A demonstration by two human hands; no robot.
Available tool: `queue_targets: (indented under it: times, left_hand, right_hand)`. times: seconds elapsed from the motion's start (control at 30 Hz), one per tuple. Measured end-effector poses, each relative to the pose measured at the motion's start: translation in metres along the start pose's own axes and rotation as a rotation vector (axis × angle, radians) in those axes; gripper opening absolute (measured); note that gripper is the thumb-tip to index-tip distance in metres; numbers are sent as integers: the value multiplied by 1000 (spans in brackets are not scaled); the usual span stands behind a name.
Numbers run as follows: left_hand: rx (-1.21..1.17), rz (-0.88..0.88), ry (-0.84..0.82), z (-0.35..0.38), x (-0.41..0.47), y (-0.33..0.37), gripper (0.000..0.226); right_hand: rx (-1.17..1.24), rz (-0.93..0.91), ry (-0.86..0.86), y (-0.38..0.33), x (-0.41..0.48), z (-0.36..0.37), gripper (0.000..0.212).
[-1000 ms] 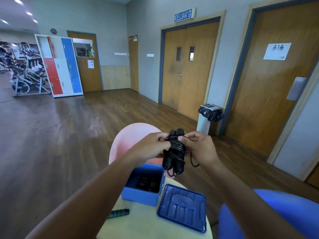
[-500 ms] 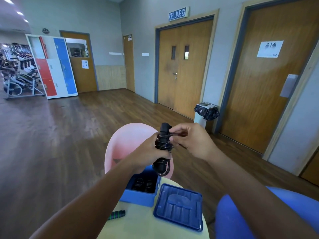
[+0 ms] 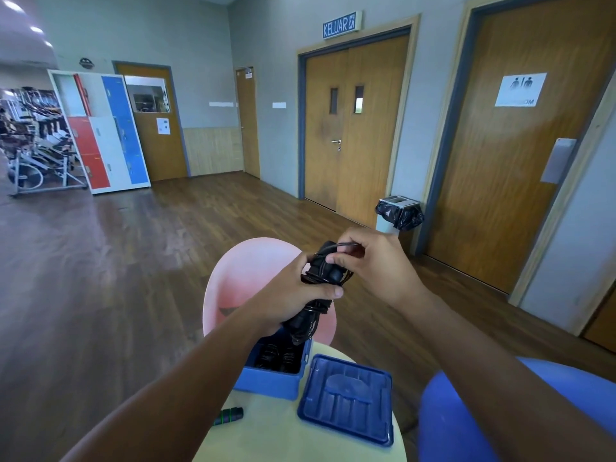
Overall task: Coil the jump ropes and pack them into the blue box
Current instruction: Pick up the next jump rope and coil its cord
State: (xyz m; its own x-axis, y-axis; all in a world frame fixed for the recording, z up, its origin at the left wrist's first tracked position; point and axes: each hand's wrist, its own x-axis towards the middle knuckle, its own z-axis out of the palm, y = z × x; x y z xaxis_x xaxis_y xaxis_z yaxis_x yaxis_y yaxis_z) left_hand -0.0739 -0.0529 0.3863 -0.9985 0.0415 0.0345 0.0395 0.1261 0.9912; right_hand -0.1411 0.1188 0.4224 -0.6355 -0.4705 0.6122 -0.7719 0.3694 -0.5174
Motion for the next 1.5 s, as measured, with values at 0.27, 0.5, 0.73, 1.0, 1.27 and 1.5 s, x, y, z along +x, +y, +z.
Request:
queue_targets:
  times: [0.27, 0.5, 0.73, 1.0, 1.27, 1.5]
  left_hand:
    - [56, 167, 128, -1, -10, 8, 65]
    - [158, 285, 137, 1, -21, 15, 66]
    - [195, 328, 178, 1, -24, 14, 48]
    - [38, 287, 249, -8, -23, 18, 24]
    - [-31, 243, 172, -1, -29, 17, 21]
    - [-39, 253, -13, 0, -35, 20, 36]
  right_hand:
    - [755, 522, -186, -1, -3, -14, 16]
    - [950, 630, -267, 7, -15, -9, 20]
    - [1022, 523, -177, 10, -28, 8, 26]
    - [867, 415, 26, 24, -37, 5, 17]
    - [694, 186, -57, 7, -30, 0, 20]
    - [774, 191, 64, 3, -20, -10, 13]
